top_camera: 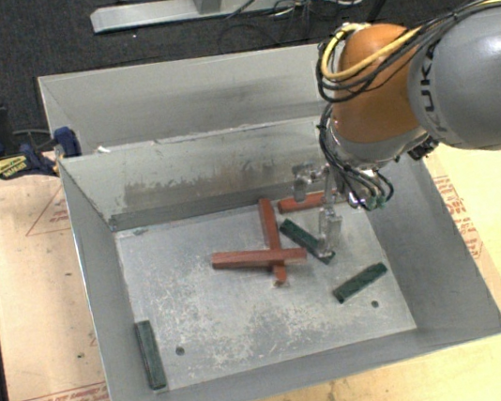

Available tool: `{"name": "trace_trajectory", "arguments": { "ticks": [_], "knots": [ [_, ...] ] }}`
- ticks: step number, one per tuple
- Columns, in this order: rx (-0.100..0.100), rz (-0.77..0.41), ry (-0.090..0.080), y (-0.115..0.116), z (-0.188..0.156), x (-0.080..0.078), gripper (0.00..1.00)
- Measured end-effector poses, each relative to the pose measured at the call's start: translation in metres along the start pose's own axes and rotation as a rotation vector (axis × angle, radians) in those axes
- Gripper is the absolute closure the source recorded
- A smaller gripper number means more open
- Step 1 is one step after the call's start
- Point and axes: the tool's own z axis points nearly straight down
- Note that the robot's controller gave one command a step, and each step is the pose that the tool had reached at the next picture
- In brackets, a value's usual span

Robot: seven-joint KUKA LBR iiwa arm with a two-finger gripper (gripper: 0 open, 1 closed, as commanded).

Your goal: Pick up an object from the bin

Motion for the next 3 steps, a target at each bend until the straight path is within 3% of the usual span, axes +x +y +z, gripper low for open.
{"name": "trace_trajectory", "arguments": {
  "ticks": [1, 2, 3],
  "knots": [
    [-0.002, 0.192, -0.004, 0.029, 0.064, 0.039, 0.00],
    [-0.001, 0.191, -0.003, 0.028, 0.064, 0.039, 1.00],
    [0.000, -0.271, -0.008, 0.045, -0.101, 0.051, 1.00]
  ]
}}
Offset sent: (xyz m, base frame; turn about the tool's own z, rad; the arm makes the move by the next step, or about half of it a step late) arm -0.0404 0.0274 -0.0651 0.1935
